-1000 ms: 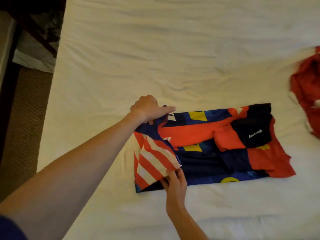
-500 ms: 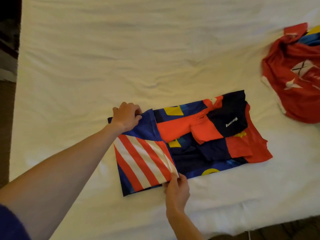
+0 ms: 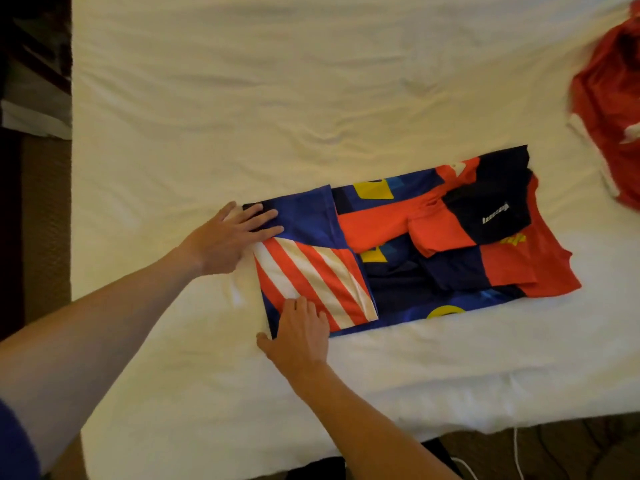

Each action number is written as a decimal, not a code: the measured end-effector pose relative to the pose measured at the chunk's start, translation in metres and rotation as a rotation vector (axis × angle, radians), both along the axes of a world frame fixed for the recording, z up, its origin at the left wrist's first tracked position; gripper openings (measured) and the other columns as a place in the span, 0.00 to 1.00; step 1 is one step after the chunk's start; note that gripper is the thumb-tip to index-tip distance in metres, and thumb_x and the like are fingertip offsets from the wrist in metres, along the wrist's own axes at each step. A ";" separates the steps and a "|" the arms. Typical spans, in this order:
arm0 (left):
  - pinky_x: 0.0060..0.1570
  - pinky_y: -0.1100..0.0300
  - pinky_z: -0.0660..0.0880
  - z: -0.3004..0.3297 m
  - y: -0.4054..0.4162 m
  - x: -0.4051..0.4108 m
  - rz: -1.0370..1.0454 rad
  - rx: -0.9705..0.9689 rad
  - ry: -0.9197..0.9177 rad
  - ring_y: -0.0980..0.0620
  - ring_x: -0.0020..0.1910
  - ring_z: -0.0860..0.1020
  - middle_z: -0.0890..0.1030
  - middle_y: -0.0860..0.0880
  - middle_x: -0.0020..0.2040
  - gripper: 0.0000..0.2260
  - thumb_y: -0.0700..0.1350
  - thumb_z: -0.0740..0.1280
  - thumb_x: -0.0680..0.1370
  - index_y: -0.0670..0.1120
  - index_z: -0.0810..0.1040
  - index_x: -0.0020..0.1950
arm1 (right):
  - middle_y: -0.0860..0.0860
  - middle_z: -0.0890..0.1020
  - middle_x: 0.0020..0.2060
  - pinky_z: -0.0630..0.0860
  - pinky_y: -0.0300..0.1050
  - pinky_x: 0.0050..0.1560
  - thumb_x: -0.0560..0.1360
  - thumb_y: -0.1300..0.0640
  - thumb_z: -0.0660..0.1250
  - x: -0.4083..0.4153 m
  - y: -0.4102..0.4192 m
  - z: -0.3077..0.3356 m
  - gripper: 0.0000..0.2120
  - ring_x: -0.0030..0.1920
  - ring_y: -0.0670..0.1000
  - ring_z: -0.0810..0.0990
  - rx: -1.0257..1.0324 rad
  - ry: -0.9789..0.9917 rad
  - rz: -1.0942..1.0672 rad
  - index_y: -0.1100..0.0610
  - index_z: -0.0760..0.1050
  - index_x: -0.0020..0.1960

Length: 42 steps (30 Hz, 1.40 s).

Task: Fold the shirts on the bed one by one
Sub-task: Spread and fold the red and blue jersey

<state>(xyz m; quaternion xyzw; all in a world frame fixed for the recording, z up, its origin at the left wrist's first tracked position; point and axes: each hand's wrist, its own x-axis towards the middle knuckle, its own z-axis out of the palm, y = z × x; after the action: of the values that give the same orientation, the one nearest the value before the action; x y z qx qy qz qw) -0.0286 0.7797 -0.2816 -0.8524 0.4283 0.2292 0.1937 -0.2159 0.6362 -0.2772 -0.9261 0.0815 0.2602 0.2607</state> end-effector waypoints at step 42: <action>0.56 0.59 0.70 0.001 -0.335 0.088 0.824 -0.613 0.452 0.51 0.54 0.75 0.78 0.51 0.54 0.14 0.48 0.71 0.76 0.48 0.80 0.62 | 0.50 0.79 0.49 0.74 0.43 0.54 0.76 0.57 0.70 -0.022 -0.302 -0.002 0.15 0.51 0.50 0.79 0.360 -0.266 -1.554 0.54 0.73 0.62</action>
<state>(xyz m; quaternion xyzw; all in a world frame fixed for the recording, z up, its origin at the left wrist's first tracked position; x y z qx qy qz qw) 0.0599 0.4448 -0.2804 -0.8962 0.1378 0.3280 -0.2650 -0.2382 0.3341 -0.2793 -0.5716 0.6272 -0.0988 0.5198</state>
